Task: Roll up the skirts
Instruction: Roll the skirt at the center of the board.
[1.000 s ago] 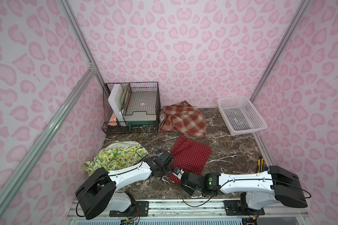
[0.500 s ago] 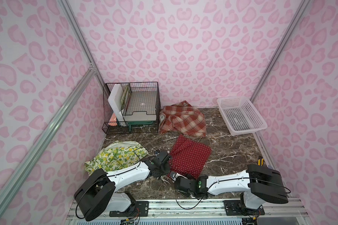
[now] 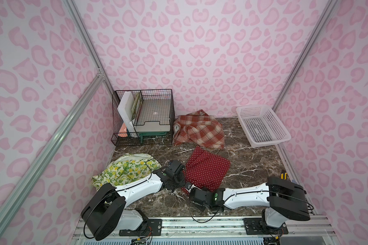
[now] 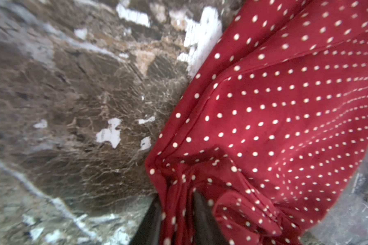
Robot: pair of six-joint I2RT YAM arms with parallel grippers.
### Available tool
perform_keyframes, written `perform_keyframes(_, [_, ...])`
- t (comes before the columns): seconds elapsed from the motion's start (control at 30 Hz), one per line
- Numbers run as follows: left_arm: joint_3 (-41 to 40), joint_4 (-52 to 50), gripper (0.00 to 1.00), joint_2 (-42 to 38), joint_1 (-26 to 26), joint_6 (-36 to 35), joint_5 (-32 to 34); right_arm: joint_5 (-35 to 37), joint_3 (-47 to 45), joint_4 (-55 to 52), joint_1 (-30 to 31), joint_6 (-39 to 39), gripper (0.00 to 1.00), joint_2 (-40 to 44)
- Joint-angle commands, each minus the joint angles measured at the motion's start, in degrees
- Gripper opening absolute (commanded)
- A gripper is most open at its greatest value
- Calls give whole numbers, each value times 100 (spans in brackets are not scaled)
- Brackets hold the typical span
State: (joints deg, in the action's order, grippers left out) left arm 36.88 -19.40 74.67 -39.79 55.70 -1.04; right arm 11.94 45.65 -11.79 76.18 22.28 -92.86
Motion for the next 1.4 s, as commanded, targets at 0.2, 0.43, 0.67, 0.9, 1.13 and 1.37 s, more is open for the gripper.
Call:
perform_keyframes(0.2, [-162, -1042, 99, -1326, 200, -34, 499, -4794, 62, 586, -1437, 512, 0, 508])
perform_keyframes(0.43, [-391, -1403, 95, -2208, 200, 45, 508, -6308, -498, 1915, -2500, 1207, 0, -10])
perform_keyframes(0.67, [-456, -1210, 95, -2338, 153, 118, 268, -6408, -820, 2269, -3301, 1109, 0, -616])
perform_keyframes(0.9, [-570, -612, 97, -2045, -242, 340, 370, -6197, -1038, 2384, -3612, 1071, 0, -788])
perform_keyframes(1.13, [-622, 366, 98, -1443, -533, 560, 476, -6270, -1031, 2329, -3751, 823, 0, -1070])
perform_keyframes(1.37, [-786, 1360, 98, -683, -582, 639, 579, -6269, -996, 2276, -3747, 745, 0, -1173])
